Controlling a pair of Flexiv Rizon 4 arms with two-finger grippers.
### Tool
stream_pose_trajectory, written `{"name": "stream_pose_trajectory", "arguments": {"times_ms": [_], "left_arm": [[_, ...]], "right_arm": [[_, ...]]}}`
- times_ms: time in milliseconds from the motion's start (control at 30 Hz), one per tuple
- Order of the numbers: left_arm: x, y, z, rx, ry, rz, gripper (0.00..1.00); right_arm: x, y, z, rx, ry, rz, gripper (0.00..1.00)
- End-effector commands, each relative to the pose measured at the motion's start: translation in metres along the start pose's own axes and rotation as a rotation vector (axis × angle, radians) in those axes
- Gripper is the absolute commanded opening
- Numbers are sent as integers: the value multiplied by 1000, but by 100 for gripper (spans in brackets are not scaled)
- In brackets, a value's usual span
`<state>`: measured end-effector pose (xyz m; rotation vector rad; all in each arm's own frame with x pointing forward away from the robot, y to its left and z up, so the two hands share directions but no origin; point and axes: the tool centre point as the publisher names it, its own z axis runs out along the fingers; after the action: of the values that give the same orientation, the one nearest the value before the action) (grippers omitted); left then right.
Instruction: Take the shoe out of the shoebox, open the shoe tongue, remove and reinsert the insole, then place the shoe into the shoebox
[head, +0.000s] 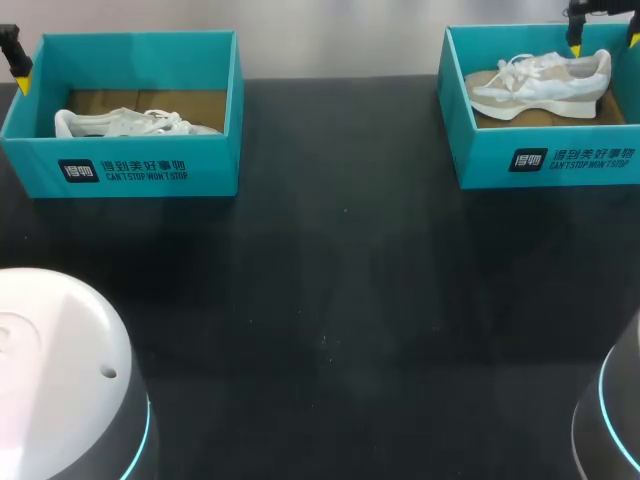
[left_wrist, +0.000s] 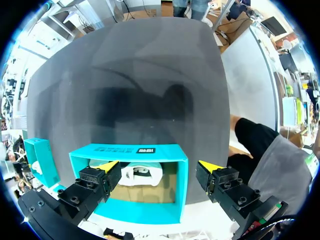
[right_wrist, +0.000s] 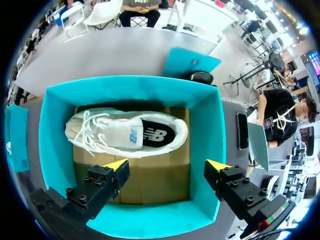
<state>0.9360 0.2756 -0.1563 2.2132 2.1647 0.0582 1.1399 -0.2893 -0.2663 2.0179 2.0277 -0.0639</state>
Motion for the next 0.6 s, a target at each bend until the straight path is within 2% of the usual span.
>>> {"name": "stream_pose_trajectory", "arguments": {"times_ms": [33,167,233,367,467,600], "left_arm": [[0,-1,-1,-2,2,0,100],[0,-1,-1,-2,2,0,100],[0,-1,-1,-2,2,0,100],[0,-1,-1,-2,2,0,100],[0,-1,-1,-2,2,0,100],[0,-1,-1,-2,2,0,100]], "right_arm": [[-5,16,21,16,8,-6,100],[-10,22,30,16,4,-13,100],[-13,25,35,15,5,-12,89],[-16,30,43,25,0,-14,93],[-18,31,48,27,0,-14,84],[-21,33,55,34,0,-6,84]]}}
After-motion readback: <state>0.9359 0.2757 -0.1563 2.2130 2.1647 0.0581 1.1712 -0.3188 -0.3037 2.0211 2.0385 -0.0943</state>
